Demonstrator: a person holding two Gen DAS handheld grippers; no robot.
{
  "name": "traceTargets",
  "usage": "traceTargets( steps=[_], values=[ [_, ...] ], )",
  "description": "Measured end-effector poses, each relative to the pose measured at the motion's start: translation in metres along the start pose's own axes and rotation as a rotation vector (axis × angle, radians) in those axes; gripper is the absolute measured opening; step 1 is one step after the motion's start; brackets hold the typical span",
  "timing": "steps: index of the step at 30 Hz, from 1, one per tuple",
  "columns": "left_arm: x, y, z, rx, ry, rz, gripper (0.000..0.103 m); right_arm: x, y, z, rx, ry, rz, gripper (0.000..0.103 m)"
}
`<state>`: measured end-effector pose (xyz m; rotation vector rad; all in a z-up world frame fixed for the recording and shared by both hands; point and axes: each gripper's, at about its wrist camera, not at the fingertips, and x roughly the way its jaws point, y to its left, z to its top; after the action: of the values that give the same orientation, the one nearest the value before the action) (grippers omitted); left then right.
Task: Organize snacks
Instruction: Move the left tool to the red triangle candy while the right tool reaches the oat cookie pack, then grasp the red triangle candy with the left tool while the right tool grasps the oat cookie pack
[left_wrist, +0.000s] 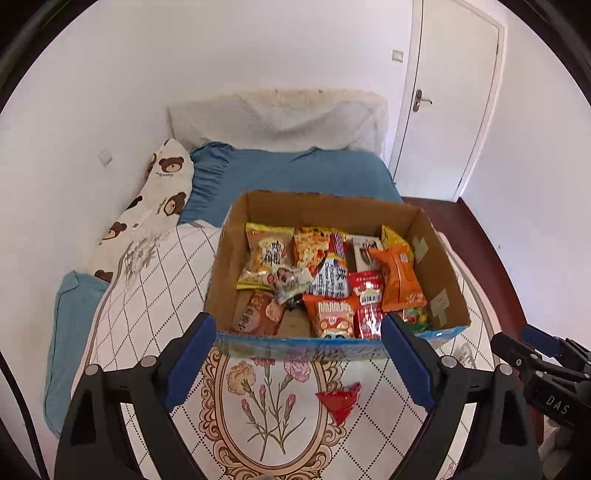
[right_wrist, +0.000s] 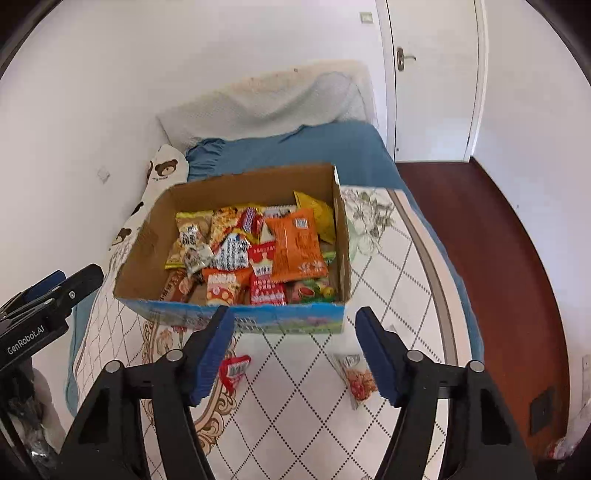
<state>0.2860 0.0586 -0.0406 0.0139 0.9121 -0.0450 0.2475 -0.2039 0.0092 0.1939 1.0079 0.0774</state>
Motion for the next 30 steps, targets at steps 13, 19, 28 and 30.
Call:
traceTargets(
  steps=[13,19,28,30],
  values=[
    [0.102,-0.009,-0.059,-0.054,0.318,-0.045,0.095,0.137,-0.136,-0.061,0.572,0.349,-0.024,0.071],
    [0.129,-0.019,-0.066,-0.027,0.404,-0.066,0.095,0.170,-0.130,-0.049,0.484,0.372,-0.127,0.076],
    [0.159,-0.045,-0.075,0.042,0.493,-0.105,0.090,0.169,-0.078,-0.060,0.105,0.413,-0.102,0.067],
    [0.166,-0.050,-0.079,0.058,0.506,-0.114,0.086,0.164,-0.070,-0.066,0.064,0.431,-0.080,0.067]
  ],
)
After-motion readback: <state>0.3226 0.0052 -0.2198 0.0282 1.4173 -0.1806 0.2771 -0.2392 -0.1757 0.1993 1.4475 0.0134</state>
